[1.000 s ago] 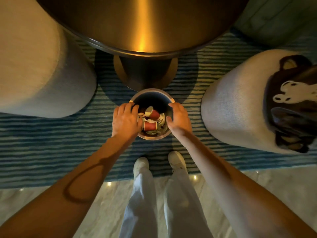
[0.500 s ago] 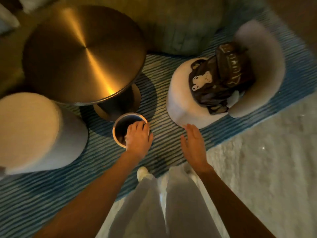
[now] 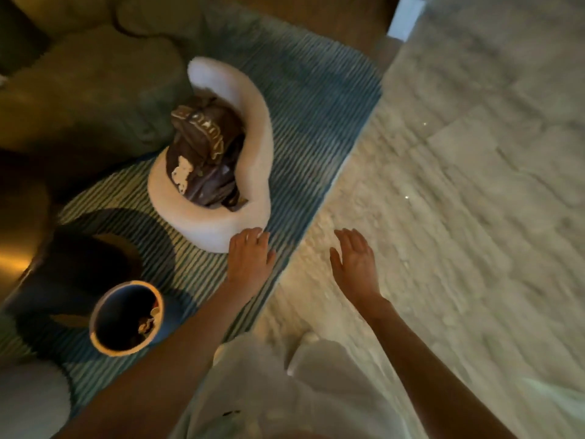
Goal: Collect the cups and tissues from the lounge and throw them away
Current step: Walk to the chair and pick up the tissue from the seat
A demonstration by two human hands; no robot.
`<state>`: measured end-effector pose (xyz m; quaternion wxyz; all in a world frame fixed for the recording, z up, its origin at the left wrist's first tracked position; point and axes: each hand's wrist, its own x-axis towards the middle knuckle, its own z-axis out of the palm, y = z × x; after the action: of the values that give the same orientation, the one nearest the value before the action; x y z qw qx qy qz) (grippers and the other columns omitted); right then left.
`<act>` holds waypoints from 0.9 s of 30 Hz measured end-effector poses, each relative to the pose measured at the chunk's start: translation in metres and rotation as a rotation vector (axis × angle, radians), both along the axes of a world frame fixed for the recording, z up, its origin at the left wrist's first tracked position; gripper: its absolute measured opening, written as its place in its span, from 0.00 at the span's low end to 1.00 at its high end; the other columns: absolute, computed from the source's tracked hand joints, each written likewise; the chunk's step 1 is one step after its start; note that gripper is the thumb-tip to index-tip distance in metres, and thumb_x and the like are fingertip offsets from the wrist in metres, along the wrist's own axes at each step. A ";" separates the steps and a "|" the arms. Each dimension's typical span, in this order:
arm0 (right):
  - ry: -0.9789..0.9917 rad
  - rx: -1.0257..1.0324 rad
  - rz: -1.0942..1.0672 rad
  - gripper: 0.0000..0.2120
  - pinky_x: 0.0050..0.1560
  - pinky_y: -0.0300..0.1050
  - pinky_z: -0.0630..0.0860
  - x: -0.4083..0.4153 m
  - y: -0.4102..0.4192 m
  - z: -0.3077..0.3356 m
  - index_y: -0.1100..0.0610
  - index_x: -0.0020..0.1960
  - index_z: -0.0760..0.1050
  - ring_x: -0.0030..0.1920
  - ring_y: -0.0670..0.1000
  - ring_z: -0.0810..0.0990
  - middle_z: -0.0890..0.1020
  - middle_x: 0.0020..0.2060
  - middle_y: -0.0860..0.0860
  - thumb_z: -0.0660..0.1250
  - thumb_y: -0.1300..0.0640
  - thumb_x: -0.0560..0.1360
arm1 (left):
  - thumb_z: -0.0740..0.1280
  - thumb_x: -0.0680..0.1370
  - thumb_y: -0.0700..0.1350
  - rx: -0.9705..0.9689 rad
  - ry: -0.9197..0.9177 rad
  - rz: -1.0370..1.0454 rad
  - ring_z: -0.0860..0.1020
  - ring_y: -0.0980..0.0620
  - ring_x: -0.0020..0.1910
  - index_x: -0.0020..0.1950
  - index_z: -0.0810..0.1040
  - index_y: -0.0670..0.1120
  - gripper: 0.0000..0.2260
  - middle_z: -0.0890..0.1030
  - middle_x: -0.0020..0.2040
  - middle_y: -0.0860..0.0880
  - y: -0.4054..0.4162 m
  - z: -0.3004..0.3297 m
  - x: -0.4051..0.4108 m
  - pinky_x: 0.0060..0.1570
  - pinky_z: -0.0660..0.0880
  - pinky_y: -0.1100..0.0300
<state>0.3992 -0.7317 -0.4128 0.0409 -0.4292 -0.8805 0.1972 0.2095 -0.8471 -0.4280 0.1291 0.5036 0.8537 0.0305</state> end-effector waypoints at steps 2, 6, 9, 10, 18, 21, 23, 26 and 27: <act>-0.007 0.003 -0.046 0.21 0.74 0.53 0.58 0.024 0.031 0.004 0.57 0.73 0.65 0.74 0.55 0.61 0.69 0.71 0.55 0.57 0.52 0.81 | 0.58 0.81 0.53 0.005 0.034 -0.068 0.68 0.46 0.68 0.70 0.68 0.43 0.21 0.71 0.69 0.45 0.044 0.008 0.018 0.67 0.65 0.51; 0.003 -0.004 -0.126 0.22 0.74 0.55 0.59 0.052 0.098 0.008 0.57 0.73 0.65 0.74 0.56 0.61 0.69 0.71 0.55 0.57 0.51 0.81 | 0.54 0.81 0.53 0.019 0.096 -0.180 0.64 0.46 0.71 0.73 0.65 0.44 0.22 0.67 0.72 0.45 0.133 0.024 0.037 0.69 0.61 0.50; 0.025 0.020 -0.181 0.21 0.73 0.56 0.60 0.061 0.154 0.010 0.58 0.72 0.66 0.73 0.57 0.62 0.70 0.70 0.56 0.58 0.52 0.81 | 0.54 0.81 0.53 0.029 0.128 -0.241 0.63 0.45 0.72 0.73 0.64 0.44 0.22 0.66 0.73 0.45 0.201 0.031 0.042 0.69 0.60 0.49; 0.035 0.029 -0.189 0.21 0.73 0.56 0.60 0.060 0.175 0.010 0.58 0.72 0.66 0.73 0.58 0.63 0.71 0.70 0.56 0.58 0.52 0.81 | 0.55 0.81 0.53 0.037 0.132 -0.254 0.63 0.45 0.71 0.72 0.65 0.44 0.22 0.67 0.72 0.45 0.224 0.033 0.042 0.69 0.60 0.49; 0.042 0.052 -0.214 0.22 0.72 0.55 0.62 0.005 0.387 0.017 0.59 0.71 0.66 0.72 0.57 0.64 0.70 0.69 0.56 0.57 0.51 0.81 | 0.55 0.81 0.52 0.076 0.128 -0.254 0.64 0.44 0.70 0.72 0.65 0.43 0.22 0.67 0.71 0.44 0.442 0.046 -0.002 0.69 0.61 0.49; 0.047 0.064 -0.218 0.21 0.72 0.54 0.63 -0.014 0.462 0.028 0.59 0.71 0.66 0.72 0.57 0.65 0.70 0.69 0.56 0.57 0.51 0.81 | 0.55 0.81 0.53 0.073 0.125 -0.239 0.63 0.43 0.72 0.73 0.64 0.43 0.23 0.66 0.72 0.43 0.517 0.054 -0.021 0.70 0.59 0.47; 0.058 0.070 -0.238 0.21 0.72 0.54 0.63 -0.023 0.510 0.034 0.59 0.71 0.66 0.71 0.57 0.65 0.70 0.69 0.56 0.57 0.51 0.81 | 0.55 0.81 0.53 0.069 0.130 -0.237 0.62 0.44 0.72 0.73 0.64 0.43 0.23 0.66 0.73 0.43 0.562 0.058 -0.032 0.70 0.59 0.47; 0.065 0.084 -0.244 0.21 0.71 0.54 0.64 -0.037 0.576 0.037 0.59 0.71 0.66 0.71 0.58 0.66 0.71 0.68 0.57 0.57 0.51 0.81 | 0.54 0.81 0.54 0.070 0.126 -0.225 0.63 0.44 0.72 0.74 0.62 0.43 0.24 0.66 0.73 0.43 0.623 0.061 -0.047 0.70 0.60 0.48; 0.060 0.085 -0.236 0.21 0.71 0.54 0.64 -0.044 0.598 0.037 0.59 0.71 0.66 0.71 0.58 0.66 0.71 0.68 0.57 0.57 0.51 0.81 | 0.54 0.81 0.54 0.072 0.125 -0.219 0.63 0.45 0.72 0.74 0.62 0.43 0.24 0.66 0.73 0.44 0.644 0.061 -0.053 0.70 0.60 0.48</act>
<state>0.3553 -0.1333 -0.3755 0.1084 -0.5214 -0.8299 0.1665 0.1562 -0.2032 -0.3668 0.0603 0.5988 0.7985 0.0154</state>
